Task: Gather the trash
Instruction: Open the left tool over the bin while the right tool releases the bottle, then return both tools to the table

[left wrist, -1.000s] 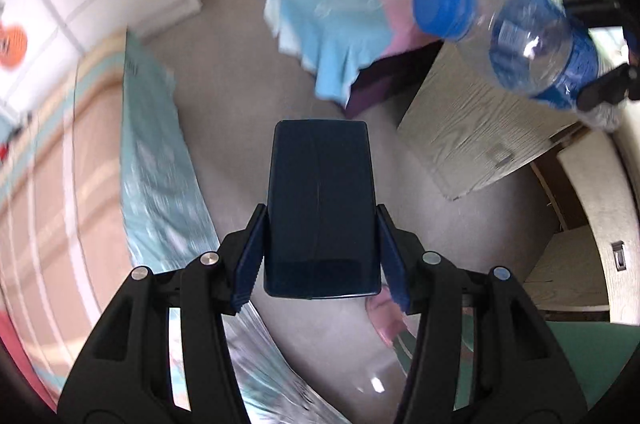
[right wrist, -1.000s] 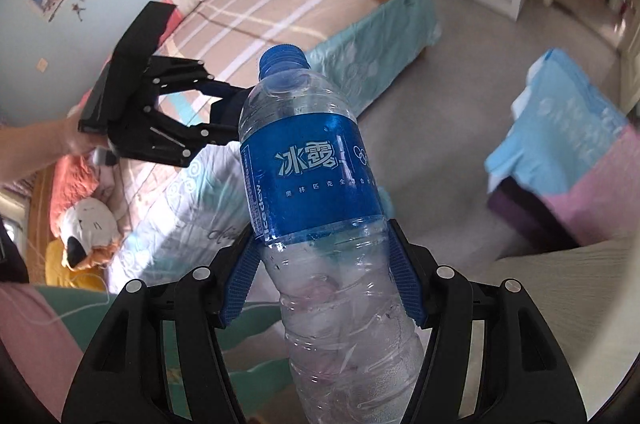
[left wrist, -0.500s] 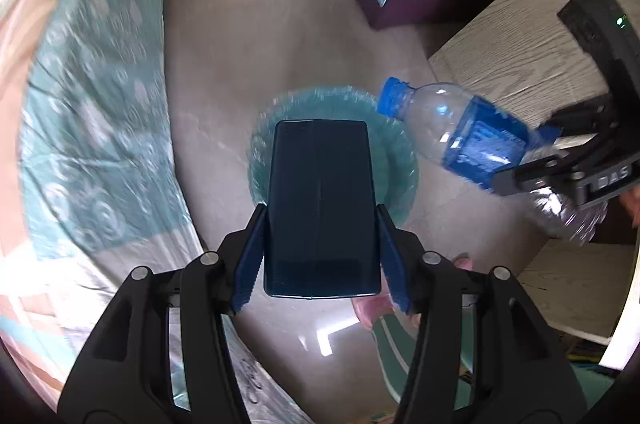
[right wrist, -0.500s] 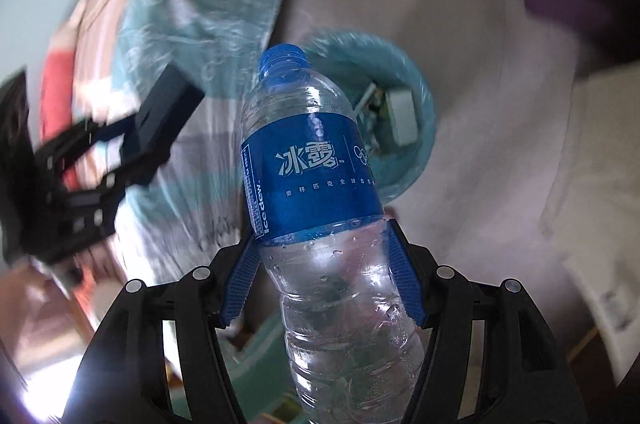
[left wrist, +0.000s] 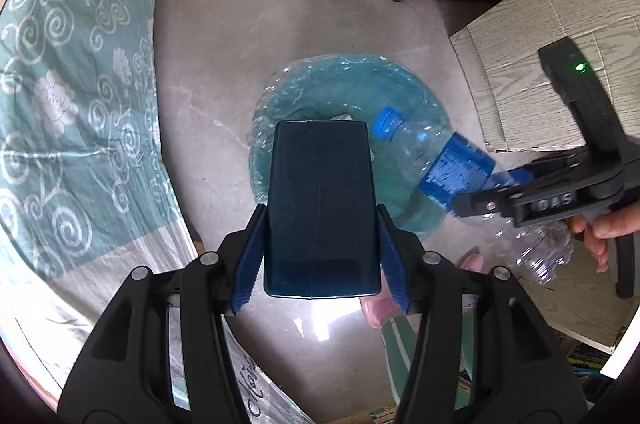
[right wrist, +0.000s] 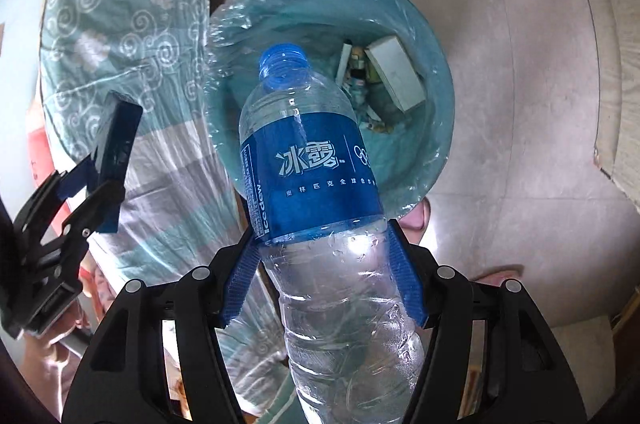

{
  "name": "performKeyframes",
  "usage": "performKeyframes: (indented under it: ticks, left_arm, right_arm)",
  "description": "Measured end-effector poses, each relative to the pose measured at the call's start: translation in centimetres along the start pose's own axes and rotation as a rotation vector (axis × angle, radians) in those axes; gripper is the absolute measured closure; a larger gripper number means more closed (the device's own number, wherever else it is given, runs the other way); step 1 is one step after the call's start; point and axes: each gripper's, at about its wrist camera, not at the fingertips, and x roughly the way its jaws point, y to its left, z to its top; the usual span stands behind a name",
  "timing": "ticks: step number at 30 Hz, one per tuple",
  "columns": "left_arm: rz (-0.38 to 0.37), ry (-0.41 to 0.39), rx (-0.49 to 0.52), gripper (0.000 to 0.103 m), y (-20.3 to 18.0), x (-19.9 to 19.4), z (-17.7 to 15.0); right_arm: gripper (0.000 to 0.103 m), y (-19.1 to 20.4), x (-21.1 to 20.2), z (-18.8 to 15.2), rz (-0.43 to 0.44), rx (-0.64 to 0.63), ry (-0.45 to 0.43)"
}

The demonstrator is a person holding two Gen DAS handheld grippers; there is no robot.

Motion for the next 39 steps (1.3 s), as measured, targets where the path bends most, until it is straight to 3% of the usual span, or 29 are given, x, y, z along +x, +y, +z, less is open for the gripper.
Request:
performKeyframes:
  ticks: [2,4,7,11,18,21,24,27,30,35,39]
  left_arm:
    - [-0.021,0.021,-0.017,0.052,-0.2,0.6,0.4]
    - [-0.003,0.057,-0.031,0.036,-0.5,1.1,1.0]
    - [-0.005,0.021,-0.05,0.027,-0.9,0.2,1.0]
    - [0.003,0.029,-0.05,0.025,-1.2,0.1,0.9]
    - [0.02,0.034,-0.026,0.025,-1.6,-0.6,0.7]
    - [0.027,0.021,-0.006,0.025,-1.9,-1.8,0.6]
    - [0.064,-0.01,0.027,0.017,-2.6,-3.8,0.2]
    - [0.131,-0.065,0.075,0.012,-3.7,-6.3,0.0]
    - [0.128,-0.09,0.081,0.01,-4.2,-8.7,0.5]
    - [0.164,-0.14,0.181,0.009,-6.1,-13.6,1.7]
    - [0.116,-0.221,0.246,0.007,-8.6,-19.2,2.9]
  right_arm:
    - [0.037,-0.3,-0.1,0.3,0.016,0.027,-0.011]
    - [0.035,-0.5,-0.4,0.3,0.018,0.041,-0.018]
    - [0.029,-0.8,-1.4,0.4,0.021,0.052,-0.03]
    - [0.029,-0.9,-2.3,0.6,0.027,0.028,-0.022]
    - [0.029,-1.3,-5.0,0.4,0.054,0.037,-0.088]
    - [0.029,-0.6,-6.8,-0.1,0.052,-0.015,-0.12]
    - [0.028,0.8,-9.5,-1.1,0.007,-0.1,-0.178]
    - [0.024,2.9,-13.5,-3.6,-0.07,-0.22,-0.305]
    - [0.022,4.6,-16.9,-6.8,-0.083,-0.292,-0.378]
    - [0.015,7.1,-23.8,-12.8,-0.094,-0.387,-0.503]
    - [0.015,8.3,-30.6,-17.6,-0.072,-0.4,-0.611]
